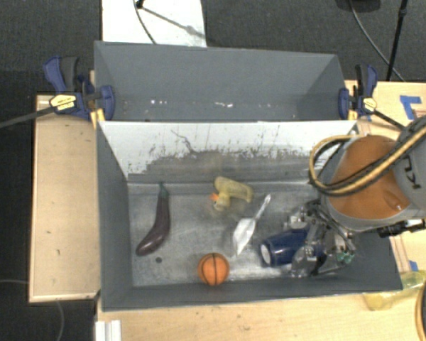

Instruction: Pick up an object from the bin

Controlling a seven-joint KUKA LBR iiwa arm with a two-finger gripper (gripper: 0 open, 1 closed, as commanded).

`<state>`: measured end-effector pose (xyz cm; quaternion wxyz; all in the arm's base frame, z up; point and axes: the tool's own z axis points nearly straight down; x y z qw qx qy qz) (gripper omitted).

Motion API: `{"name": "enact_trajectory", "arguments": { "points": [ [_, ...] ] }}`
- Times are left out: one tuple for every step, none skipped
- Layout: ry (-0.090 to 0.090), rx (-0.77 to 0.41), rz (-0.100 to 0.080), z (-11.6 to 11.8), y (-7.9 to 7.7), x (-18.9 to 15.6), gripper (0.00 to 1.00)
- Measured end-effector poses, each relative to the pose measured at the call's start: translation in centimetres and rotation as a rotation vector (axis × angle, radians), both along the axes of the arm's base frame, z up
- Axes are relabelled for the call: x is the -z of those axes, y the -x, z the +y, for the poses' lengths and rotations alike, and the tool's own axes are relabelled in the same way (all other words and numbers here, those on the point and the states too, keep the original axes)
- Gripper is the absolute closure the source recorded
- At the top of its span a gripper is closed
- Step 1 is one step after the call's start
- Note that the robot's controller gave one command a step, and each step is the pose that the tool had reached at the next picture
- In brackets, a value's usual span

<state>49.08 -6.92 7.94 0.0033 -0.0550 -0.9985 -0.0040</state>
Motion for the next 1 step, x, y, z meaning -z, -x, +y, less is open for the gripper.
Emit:
{"name": "enact_trajectory", "arguments": {
  "points": [
    [0.007, -0.021, -0.004, -0.06, -0.58, -17.69, 1.00]
  ]
}}
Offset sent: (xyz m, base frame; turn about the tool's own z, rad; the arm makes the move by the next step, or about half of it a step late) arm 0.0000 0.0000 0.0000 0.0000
